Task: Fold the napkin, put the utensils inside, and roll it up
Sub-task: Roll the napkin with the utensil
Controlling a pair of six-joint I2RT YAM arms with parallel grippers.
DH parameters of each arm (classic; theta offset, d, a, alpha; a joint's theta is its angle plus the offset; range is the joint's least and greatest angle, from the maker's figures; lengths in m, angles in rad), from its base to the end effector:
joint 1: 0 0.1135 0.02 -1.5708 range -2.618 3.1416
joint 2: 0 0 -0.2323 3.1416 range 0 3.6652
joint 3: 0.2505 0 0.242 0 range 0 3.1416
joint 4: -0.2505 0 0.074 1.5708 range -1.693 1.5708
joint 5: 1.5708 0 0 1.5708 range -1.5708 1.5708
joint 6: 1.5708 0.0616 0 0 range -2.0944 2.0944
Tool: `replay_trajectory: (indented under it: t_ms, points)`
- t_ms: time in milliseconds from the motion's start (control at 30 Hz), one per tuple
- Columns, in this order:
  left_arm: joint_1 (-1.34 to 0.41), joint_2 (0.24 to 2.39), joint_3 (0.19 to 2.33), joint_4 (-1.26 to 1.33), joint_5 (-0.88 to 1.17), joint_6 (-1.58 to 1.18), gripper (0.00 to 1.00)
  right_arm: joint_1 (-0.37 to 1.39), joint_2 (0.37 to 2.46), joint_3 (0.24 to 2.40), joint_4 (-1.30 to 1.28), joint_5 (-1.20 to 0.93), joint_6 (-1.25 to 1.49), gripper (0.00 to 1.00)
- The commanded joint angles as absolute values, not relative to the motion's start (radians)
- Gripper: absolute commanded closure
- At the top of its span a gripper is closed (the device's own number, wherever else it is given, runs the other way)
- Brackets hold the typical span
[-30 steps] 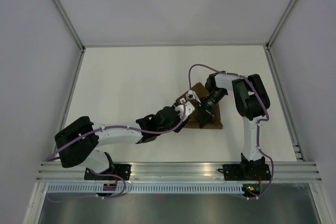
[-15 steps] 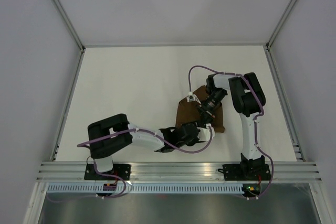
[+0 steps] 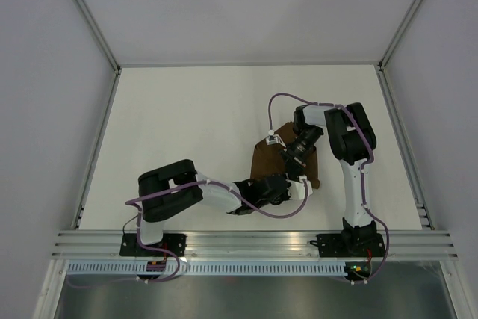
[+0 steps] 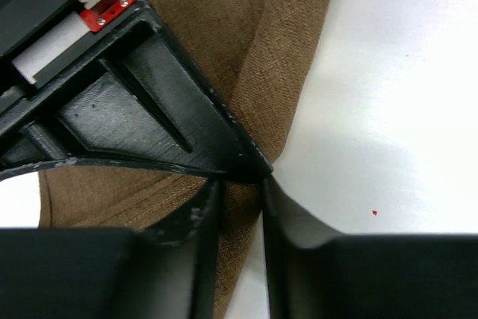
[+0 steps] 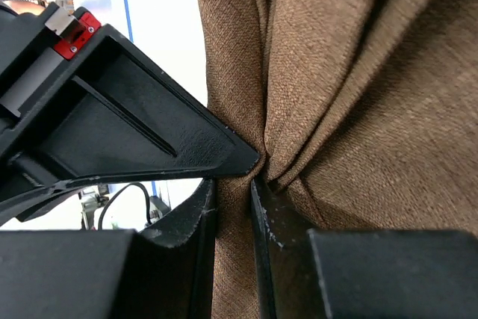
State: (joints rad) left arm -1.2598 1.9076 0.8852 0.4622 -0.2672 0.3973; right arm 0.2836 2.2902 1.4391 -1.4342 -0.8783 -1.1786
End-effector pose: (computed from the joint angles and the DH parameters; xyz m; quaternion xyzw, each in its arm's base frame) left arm 0.1327 -0.3598 0.0931 0.5955 0.6337 -0.0947 0.4846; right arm 0.2733 0.1290 0.0659 0.4555 -0.7305 -0.4961 0.1130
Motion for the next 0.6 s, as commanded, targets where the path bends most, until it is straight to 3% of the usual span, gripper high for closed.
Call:
replay_trajectory:
  t_ms: [0, 100, 200, 233, 333, 567]
  points:
    - [-1.241, 1.944, 0.882, 0.44, -0.155, 0.379, 0.75, 0.273, 2.335, 1.453, -1.284, -0.756, -1.246, 0.82]
    - [-1.221, 1.945, 0.884, 0.399, -0.088, 0.348, 0.87, 0.268, 2.326, 1.456, -1.292, -0.761, -1.246, 0.78]
    - [-1.194, 1.942, 0.89, 0.341, -0.011, 0.319, 0.95, 0.261, 2.287, 1.448, -1.281, -0.784, -1.232, 0.63]
    - [-1.186, 1.947, 0.902, 0.316, 0.02, 0.315, 0.96, 0.255, 2.273, 1.444, -1.284, -0.793, -1.232, 0.56]
    - [-1.155, 1.956, 0.932, 0.24, 0.11, 0.287, 0.98, 0.232, 2.2, 1.442, -1.292, -0.833, -1.227, 0.49]
    - [-1.065, 1.954, 0.965, 0.166, 0.305, 0.19, 0.98, 0.131, 1.998, 1.474, -1.292, -0.946, -1.18, 0.44]
